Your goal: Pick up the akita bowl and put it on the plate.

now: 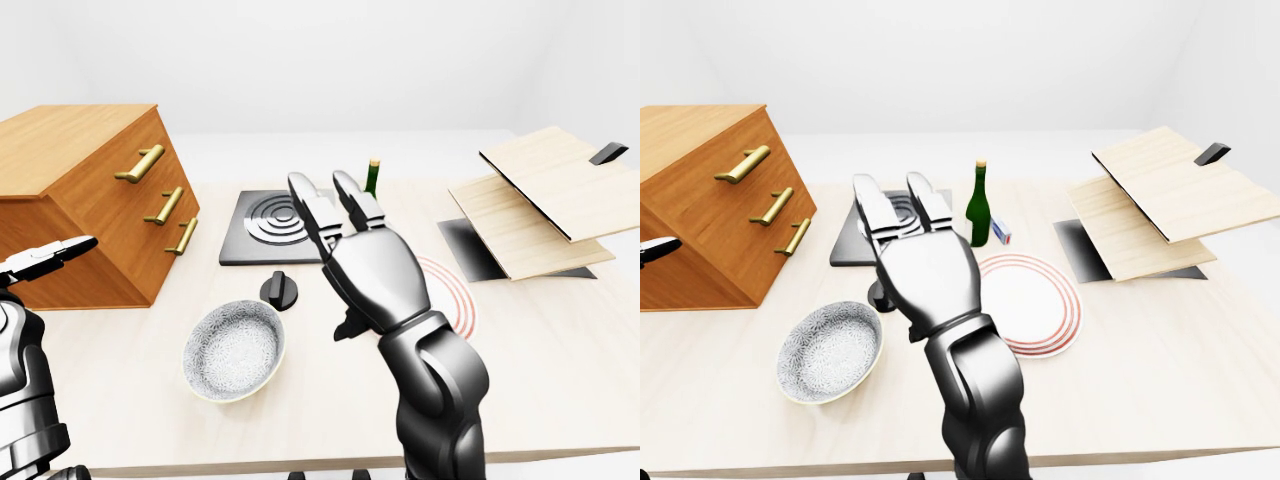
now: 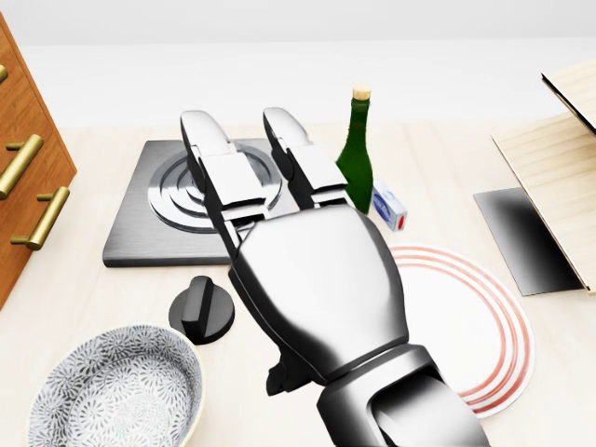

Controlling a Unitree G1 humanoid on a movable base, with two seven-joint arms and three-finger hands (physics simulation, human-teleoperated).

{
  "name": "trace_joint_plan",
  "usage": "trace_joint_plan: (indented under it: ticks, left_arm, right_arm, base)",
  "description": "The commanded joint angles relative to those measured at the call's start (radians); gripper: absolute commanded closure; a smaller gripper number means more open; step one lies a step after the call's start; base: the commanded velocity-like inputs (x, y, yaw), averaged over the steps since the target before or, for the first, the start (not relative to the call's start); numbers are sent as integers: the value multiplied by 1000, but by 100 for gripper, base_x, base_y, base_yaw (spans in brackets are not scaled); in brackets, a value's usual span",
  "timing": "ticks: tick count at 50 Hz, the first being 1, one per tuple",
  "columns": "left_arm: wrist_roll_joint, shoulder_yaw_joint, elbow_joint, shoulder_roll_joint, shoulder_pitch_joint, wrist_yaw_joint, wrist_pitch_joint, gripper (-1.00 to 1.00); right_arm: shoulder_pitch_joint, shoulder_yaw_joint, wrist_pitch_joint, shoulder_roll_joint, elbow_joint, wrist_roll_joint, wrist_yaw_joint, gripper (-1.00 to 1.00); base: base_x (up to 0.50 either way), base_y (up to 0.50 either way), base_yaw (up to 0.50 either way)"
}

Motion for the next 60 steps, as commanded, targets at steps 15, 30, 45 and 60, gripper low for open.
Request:
trace_joint_plan:
  ticks: [15,30,45,60]
  left_arm:
    - [-5,-5,21,0,-1,-1,-19,-100]
    - [-8,-6,18,2,-3,-1,-15,-100]
    - [-11,1,7,2,5,-6,-11,-100]
    - [-9,5,-8,-2,8,-7,-2,-100]
  right_arm:
    - [4,44,0,17,84,-10,0,-100]
    - [6,79,0,33,110,-25,0,-100]
    - [85,179,0,25,80,-65,0,-100]
    - [136,239,0,1,59,-89,0,-100]
  base:
    - [0,0,0]
    - [0,0,0]
    - [0,0,0]
    - [0,0,0]
